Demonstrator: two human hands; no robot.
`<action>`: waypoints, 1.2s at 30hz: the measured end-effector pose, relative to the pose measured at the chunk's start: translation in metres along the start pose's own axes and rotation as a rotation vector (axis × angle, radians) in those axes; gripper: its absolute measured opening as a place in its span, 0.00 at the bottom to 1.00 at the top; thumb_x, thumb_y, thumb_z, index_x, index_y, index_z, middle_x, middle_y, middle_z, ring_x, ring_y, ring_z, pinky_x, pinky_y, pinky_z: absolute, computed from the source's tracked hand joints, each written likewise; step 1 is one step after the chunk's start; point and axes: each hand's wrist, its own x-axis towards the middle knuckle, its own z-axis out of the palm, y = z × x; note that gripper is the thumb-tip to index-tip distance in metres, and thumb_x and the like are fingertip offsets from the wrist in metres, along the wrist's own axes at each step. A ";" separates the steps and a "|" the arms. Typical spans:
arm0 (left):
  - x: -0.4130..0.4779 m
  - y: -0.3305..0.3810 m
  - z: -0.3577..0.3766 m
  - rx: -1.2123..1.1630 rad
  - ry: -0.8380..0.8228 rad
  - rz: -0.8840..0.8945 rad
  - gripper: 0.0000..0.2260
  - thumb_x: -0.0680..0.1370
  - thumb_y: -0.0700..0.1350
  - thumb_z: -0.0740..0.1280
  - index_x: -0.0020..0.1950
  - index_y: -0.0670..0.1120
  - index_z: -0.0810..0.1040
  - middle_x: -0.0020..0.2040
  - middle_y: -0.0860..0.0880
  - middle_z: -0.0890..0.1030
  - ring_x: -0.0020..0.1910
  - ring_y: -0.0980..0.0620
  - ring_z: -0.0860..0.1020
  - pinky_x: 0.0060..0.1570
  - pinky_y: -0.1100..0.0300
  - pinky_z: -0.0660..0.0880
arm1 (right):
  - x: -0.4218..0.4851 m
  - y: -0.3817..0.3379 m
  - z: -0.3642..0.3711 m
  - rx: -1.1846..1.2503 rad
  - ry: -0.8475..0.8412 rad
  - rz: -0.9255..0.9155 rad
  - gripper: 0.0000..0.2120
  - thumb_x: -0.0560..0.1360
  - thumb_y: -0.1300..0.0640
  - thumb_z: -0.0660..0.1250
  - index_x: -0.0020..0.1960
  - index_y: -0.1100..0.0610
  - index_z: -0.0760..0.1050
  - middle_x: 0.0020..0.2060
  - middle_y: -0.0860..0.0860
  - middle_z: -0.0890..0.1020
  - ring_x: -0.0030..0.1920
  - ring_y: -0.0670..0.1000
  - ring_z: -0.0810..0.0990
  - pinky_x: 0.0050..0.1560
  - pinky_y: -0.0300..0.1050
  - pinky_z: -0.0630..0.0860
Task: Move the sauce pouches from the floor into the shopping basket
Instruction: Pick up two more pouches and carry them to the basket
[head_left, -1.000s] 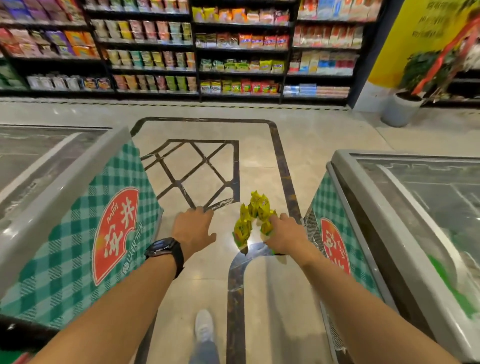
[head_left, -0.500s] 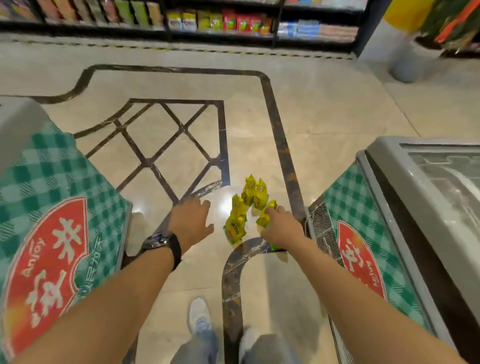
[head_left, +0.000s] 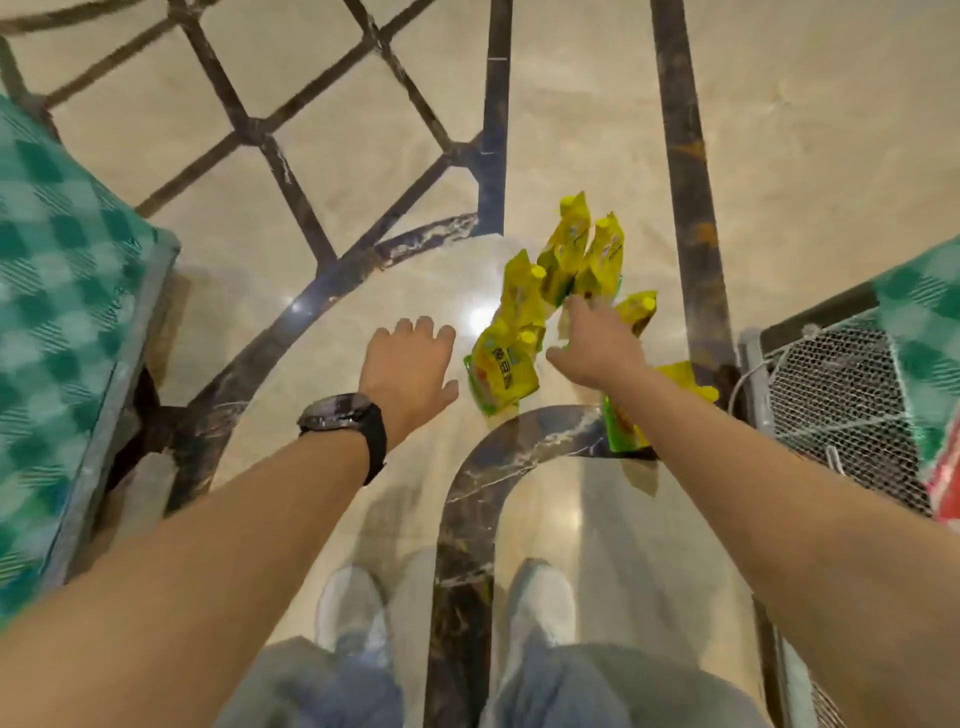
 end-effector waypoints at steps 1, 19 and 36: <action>0.013 0.002 0.023 0.014 0.000 0.003 0.23 0.80 0.57 0.63 0.69 0.46 0.67 0.64 0.43 0.74 0.61 0.41 0.74 0.54 0.49 0.72 | 0.019 0.004 0.018 0.003 0.031 -0.003 0.30 0.76 0.48 0.66 0.73 0.58 0.60 0.70 0.59 0.65 0.70 0.62 0.66 0.62 0.59 0.71; 0.129 0.010 0.176 -0.245 0.285 0.409 0.44 0.74 0.61 0.72 0.81 0.50 0.51 0.70 0.46 0.71 0.60 0.44 0.76 0.49 0.47 0.78 | 0.161 0.018 0.131 0.371 0.474 -0.038 0.20 0.78 0.50 0.63 0.64 0.60 0.66 0.57 0.58 0.78 0.57 0.62 0.77 0.48 0.52 0.71; 0.171 0.023 0.165 -0.344 0.493 0.505 0.22 0.72 0.49 0.76 0.65 0.47 0.76 0.62 0.46 0.75 0.59 0.44 0.72 0.53 0.49 0.73 | 0.202 0.022 0.125 0.530 0.371 -0.007 0.11 0.75 0.51 0.68 0.51 0.59 0.75 0.50 0.57 0.81 0.52 0.59 0.78 0.49 0.51 0.74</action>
